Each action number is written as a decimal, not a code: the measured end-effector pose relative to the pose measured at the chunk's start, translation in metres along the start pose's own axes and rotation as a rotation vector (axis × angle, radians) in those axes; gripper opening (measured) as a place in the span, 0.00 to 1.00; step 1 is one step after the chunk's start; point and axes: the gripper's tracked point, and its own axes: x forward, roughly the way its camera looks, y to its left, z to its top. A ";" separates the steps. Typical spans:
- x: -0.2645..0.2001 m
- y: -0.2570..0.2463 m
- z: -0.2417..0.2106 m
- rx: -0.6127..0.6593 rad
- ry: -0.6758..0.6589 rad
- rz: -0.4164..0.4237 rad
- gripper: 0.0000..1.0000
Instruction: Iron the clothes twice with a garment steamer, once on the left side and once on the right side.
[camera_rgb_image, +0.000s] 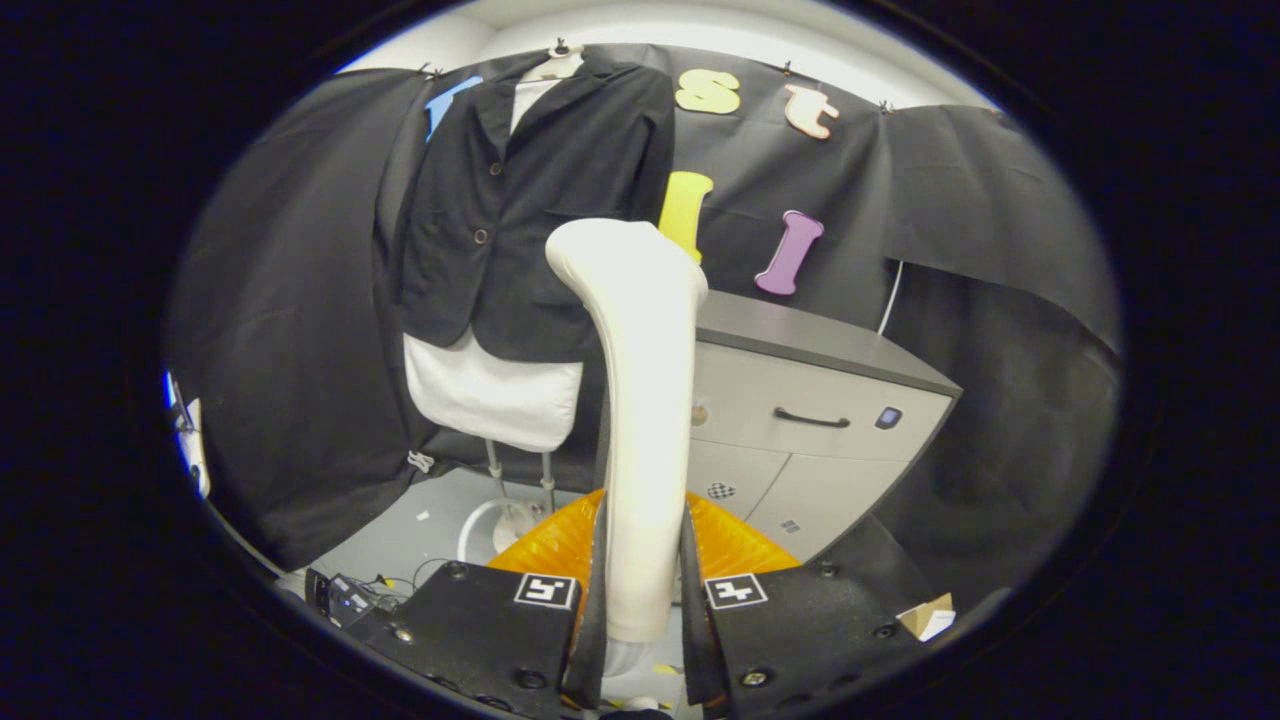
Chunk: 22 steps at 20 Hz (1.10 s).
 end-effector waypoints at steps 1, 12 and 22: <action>-0.002 -0.011 -0.004 0.009 0.008 -0.005 0.34; -0.012 -0.093 -0.030 0.081 0.057 -0.054 0.34; -0.014 -0.108 -0.048 0.094 0.076 -0.035 0.34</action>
